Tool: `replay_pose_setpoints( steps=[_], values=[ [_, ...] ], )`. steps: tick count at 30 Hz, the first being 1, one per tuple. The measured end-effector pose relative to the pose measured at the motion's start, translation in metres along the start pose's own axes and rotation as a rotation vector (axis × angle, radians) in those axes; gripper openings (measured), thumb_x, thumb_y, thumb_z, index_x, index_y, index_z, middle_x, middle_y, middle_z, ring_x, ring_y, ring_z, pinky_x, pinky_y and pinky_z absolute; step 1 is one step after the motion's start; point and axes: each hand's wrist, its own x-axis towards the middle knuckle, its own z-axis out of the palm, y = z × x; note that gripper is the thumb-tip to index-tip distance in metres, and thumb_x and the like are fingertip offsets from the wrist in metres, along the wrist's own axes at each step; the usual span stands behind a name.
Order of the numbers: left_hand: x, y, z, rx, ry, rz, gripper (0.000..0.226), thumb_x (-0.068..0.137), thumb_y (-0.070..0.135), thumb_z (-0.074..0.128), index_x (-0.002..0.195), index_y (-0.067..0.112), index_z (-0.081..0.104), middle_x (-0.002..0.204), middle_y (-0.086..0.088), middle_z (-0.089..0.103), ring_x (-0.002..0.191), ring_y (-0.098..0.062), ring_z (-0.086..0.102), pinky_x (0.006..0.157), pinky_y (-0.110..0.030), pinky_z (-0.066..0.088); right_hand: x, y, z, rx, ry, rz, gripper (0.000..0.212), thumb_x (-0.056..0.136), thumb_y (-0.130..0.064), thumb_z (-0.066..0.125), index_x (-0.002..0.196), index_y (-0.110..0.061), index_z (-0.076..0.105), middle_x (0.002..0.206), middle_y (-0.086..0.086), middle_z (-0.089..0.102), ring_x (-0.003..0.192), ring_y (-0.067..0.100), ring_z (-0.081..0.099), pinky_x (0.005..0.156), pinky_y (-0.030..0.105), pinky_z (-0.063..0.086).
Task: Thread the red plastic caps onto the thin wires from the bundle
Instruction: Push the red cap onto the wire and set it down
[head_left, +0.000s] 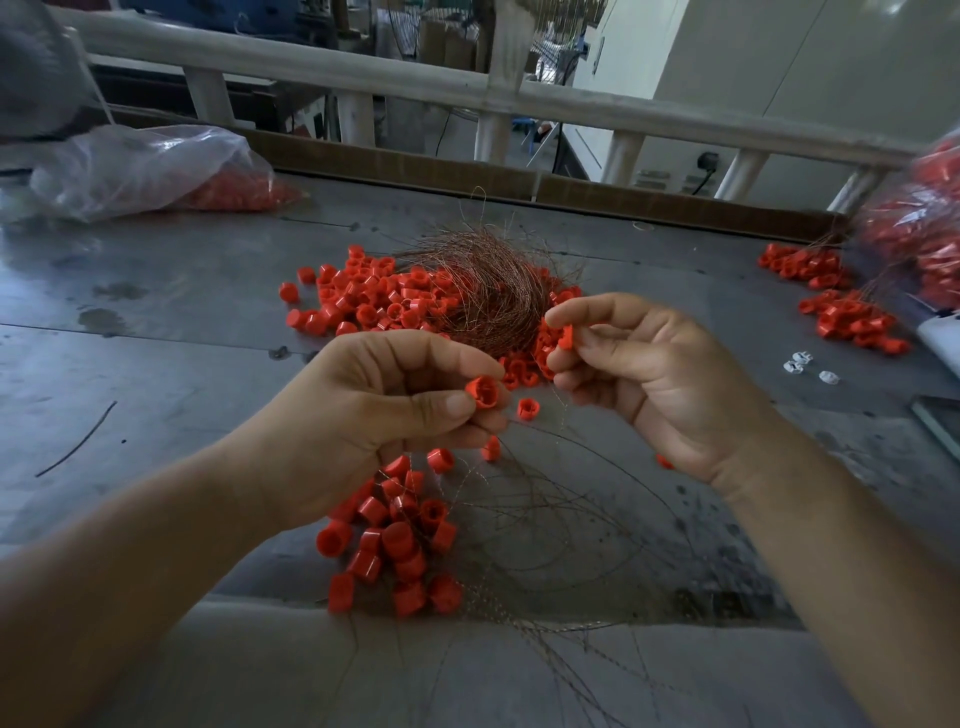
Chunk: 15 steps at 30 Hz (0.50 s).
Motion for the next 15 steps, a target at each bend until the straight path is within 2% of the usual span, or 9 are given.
replay_pose_setpoints(
  steps=[9,15],
  values=[
    [0.000,0.000,0.000,0.030,0.036,-0.003,0.021,0.063,0.009,0.063,0.079,0.015,0.075,0.075,-0.007,0.072,0.072,-0.015,0.070,0.061,-0.017,0.054,-0.002,-0.001,0.010,0.024,-0.020,0.038,0.020,0.071,-0.020,0.056,0.086,-0.008,0.061,0.062,0.000,0.066,0.054,0.007,0.060,0.048,0.016,0.048],
    [0.002,-0.001,0.001,0.089,0.098,0.003,0.028,0.060,0.007,0.061,0.084,0.014,0.074,0.078,-0.008,0.073,0.074,-0.016,0.071,0.061,-0.017,0.054,-0.004,0.006,0.023,-0.131,0.009,-0.075,0.018,0.067,-0.025,0.062,0.083,-0.018,0.067,0.066,0.001,0.066,0.059,0.010,0.061,0.053,0.017,0.048]
  ],
)
